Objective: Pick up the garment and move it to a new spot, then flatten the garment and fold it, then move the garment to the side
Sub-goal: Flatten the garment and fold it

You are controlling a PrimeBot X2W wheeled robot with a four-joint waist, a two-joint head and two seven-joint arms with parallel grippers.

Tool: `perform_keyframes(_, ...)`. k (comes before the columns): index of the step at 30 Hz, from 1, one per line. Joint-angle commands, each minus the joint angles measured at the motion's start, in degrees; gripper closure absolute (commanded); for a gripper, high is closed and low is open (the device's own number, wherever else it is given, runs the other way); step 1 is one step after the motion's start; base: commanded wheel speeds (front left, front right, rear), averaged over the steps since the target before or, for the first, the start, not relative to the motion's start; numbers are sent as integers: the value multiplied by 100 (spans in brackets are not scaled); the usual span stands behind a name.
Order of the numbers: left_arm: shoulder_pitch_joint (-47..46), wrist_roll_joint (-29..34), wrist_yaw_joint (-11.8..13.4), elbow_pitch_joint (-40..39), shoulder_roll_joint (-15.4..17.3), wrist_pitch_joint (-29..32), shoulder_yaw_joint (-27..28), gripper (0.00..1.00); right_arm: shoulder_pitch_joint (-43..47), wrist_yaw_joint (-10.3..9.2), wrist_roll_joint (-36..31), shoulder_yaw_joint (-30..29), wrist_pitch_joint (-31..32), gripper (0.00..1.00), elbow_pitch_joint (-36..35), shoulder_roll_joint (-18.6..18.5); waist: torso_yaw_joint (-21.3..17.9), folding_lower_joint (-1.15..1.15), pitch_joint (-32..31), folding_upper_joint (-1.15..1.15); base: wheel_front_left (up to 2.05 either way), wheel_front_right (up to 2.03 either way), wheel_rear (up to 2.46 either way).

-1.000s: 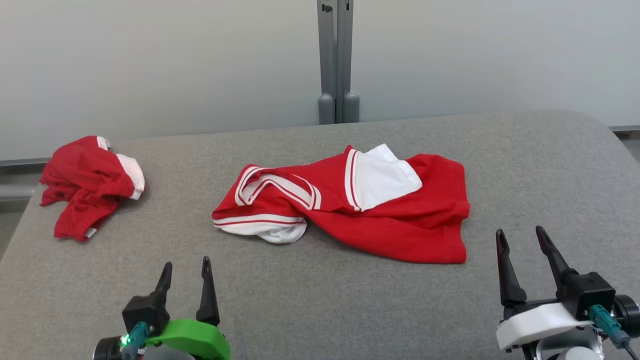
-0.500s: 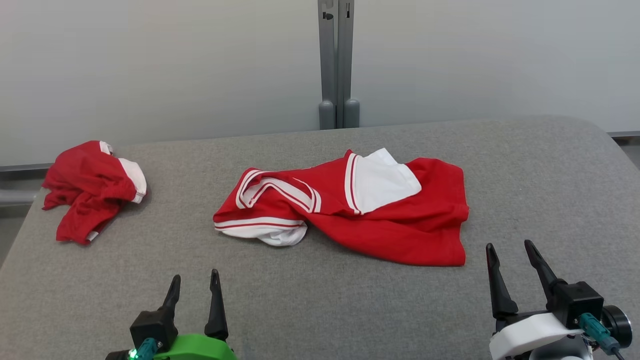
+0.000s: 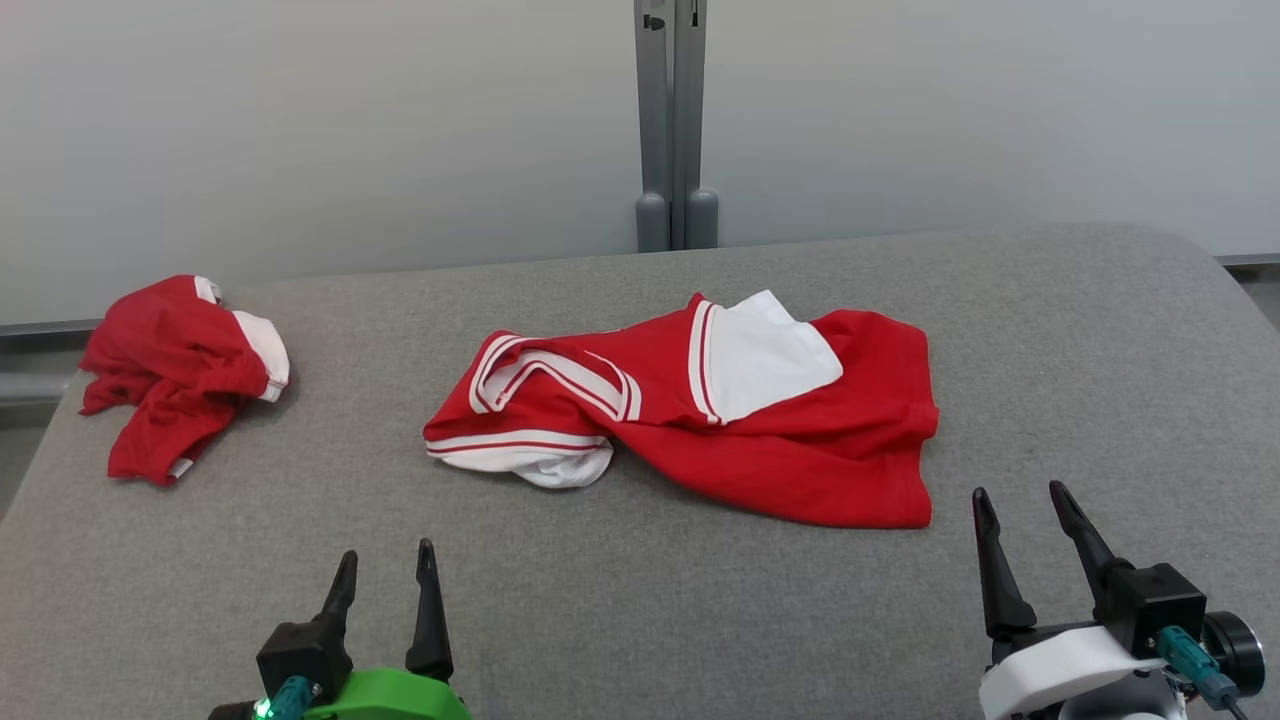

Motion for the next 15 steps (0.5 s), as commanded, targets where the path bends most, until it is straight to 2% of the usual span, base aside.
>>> perform_keyframes(1,33,28,-9,-21,-5,-3,19,0,13,-2,-33,-12,-18,0,5,-19,-6,0,21,0,0,0,0)
perform_keyframes(9,-49,86,21,-131,16,-3,27,0,-106,-2,-163,-21,-18,0,1,-18,66,0,182,0,0,0,0)
perform_keyframes(15,-227,153,-1,-299,34,-1,-40,0,-585,-2,-466,240,-17,0,186,-17,342,0,382,0,0,0,0)
